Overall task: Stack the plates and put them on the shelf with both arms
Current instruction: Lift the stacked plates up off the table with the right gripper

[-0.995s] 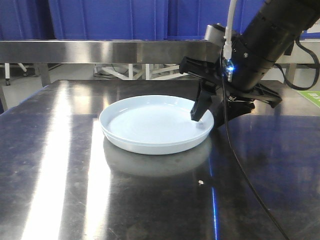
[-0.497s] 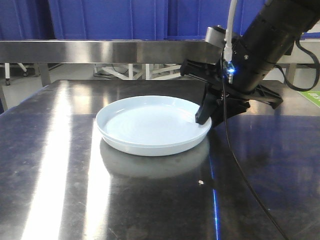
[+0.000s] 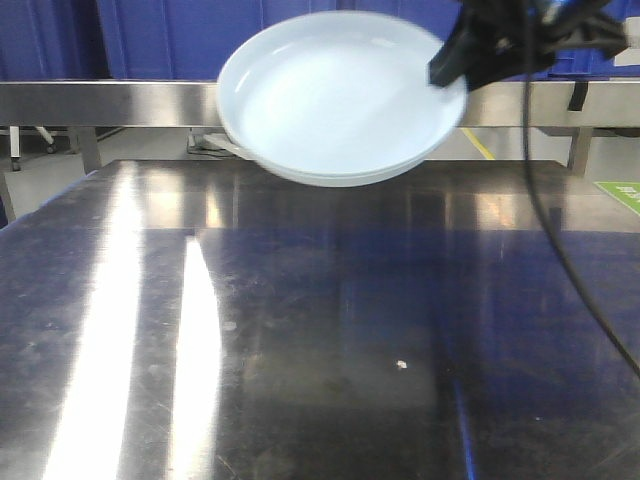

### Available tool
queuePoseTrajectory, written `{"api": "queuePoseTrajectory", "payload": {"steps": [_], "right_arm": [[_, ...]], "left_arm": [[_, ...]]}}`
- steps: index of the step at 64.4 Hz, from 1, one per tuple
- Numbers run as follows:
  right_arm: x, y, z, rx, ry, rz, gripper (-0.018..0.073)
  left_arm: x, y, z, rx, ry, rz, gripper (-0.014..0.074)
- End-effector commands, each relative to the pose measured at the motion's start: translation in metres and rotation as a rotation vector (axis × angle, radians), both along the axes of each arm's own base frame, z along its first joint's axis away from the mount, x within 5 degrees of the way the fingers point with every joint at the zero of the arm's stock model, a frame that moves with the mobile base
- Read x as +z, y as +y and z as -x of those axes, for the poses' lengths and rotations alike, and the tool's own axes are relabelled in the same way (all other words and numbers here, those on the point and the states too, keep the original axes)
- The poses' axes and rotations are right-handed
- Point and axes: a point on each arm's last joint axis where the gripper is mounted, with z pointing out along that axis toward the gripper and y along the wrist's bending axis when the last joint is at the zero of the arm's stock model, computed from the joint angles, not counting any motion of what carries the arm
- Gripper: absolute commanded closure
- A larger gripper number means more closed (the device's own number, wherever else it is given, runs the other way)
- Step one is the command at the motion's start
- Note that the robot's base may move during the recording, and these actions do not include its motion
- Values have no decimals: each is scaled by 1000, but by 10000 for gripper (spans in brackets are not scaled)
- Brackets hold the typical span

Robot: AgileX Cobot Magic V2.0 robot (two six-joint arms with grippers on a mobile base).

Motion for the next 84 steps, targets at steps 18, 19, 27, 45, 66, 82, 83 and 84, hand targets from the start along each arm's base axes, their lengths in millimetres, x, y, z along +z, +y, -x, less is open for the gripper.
{"api": "queuePoseTrajectory", "payload": {"steps": [18, 19, 27, 45, 66, 82, 83, 84], "right_arm": [[44, -52, 82, -214, -522, 39, 507], [44, -53, 85, -215, -527, 37, 507], [42, -61, 117, -215, -562, 22, 507], [29, -75, 172, -218, -641, -10, 507], [22, -80, 196, -207, -676, -29, 507], [21, -79, 196, -206, -672, -28, 507], [21, -79, 196, -206, -672, -28, 507], [21, -79, 196, -206, -672, -28, 507]], "left_arm": [[18, 2, 0, 18, -111, 27, 514], [18, 2, 0, 18, -111, 27, 514], [18, 2, 0, 18, -111, 27, 514], [18, 2, 0, 18, -111, 27, 514], [18, 2, 0, 18, -111, 27, 514], [18, 2, 0, 18, -111, 27, 514], [18, 2, 0, 18, -111, 27, 514], [18, 2, 0, 18, -111, 27, 514]]}}
